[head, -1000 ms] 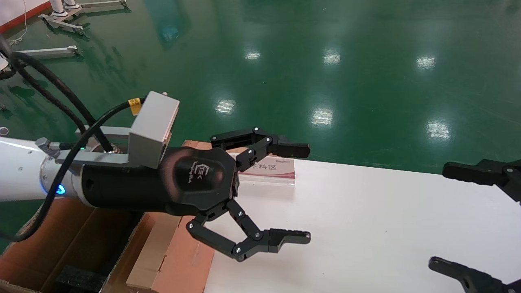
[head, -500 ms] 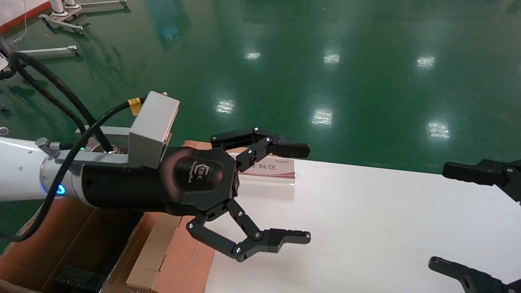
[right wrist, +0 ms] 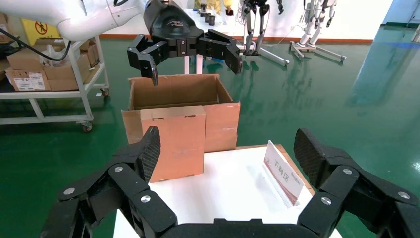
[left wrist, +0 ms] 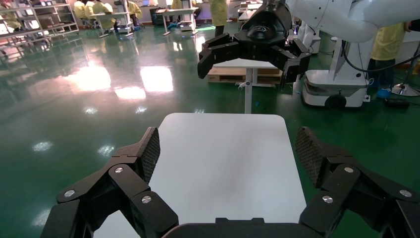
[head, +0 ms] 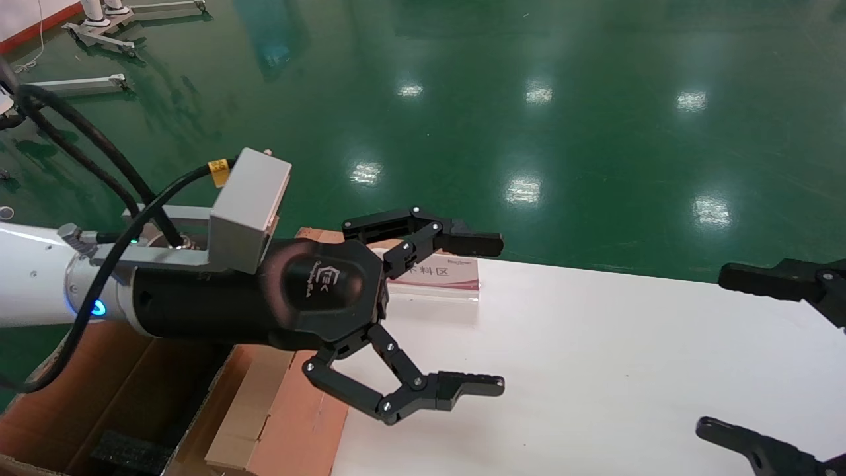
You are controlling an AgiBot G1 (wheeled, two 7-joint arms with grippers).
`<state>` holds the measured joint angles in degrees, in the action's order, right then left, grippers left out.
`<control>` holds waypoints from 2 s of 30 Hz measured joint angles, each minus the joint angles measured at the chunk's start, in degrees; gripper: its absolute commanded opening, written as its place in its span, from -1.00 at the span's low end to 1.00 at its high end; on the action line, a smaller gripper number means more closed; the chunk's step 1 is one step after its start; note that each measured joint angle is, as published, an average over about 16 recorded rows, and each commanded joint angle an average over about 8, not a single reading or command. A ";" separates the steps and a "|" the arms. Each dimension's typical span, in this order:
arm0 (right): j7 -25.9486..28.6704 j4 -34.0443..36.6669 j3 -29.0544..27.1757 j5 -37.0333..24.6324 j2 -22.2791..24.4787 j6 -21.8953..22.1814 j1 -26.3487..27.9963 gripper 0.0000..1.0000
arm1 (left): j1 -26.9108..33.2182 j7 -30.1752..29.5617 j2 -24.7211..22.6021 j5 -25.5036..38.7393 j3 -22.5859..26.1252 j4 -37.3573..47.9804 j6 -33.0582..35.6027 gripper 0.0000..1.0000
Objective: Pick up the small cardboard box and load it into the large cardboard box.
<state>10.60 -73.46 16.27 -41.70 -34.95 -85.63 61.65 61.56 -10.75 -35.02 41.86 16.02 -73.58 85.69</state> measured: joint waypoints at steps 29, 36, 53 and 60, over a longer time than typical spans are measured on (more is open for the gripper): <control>-0.07 0.07 0.10 0.01 0.03 0.03 0.03 1.00 | 18.49 -10.59 0.72 30.67 13.58 -4.33 2.46 1.00; -0.09 0.07 0.13 0.03 0.04 0.04 0.03 1.00 | 23.10 -16.04 1.24 32.83 18.74 -4.20 3.64 1.00; -0.12 0.07 0.19 0.07 0.07 0.07 0.05 1.00 | 38.48 -35.83 2.09 42.35 38.56 -4.03 4.80 1.00; -0.13 0.07 0.22 0.09 0.08 0.08 0.05 1.00 | 45.73 -46.61 1.43 44.62 48.08 -4.09 5.08 1.00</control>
<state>10.47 -73.39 16.49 -41.61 -34.87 -85.55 61.71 107.29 -57.36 -33.58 86.47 64.10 -77.67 90.77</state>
